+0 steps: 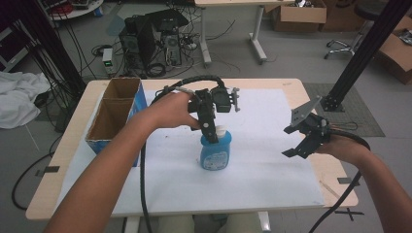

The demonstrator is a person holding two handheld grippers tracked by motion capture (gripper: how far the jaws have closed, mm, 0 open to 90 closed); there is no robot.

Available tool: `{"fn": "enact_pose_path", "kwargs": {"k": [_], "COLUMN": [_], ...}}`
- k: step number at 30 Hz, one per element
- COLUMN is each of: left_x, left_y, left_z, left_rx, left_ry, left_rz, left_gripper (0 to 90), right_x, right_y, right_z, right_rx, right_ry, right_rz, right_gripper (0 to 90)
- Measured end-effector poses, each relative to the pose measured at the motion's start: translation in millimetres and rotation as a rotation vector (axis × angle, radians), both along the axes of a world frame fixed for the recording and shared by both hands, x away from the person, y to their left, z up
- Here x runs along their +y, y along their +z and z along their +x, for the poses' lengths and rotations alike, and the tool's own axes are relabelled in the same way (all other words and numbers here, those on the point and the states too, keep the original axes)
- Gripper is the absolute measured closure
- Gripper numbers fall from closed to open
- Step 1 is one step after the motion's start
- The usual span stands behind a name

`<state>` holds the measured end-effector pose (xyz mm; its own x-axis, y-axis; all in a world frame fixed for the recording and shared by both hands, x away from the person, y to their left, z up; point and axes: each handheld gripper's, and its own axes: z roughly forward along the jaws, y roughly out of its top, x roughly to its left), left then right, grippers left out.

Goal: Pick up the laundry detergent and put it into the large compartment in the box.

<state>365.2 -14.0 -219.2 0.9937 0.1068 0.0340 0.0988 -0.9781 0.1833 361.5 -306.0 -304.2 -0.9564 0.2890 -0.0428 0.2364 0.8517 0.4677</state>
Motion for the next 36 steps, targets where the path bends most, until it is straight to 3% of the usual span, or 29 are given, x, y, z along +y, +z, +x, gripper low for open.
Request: {"fn": "enact_pose_path", "kwargs": {"k": [20, 36], "left_x": [-20.0, -25.9], "left_y": [-32.1, -54.7], "left_z": [12.1, 14.9], "left_rx": [0.021, 0.045], "left_ry": [-0.022, -0.024], "left_rz": [0.062, 0.061], "left_gripper": [20.9, 20.7], "right_x": [-2.9, -2.0], "right_y": [-5.3, -8.4], "right_z": [-0.3, -0.6], "right_rx": [-0.001, 0.003], "right_ry": [0.000, -0.003], "right_rz": [0.015, 0.021], "right_gripper": [16.6, 16.6]}}
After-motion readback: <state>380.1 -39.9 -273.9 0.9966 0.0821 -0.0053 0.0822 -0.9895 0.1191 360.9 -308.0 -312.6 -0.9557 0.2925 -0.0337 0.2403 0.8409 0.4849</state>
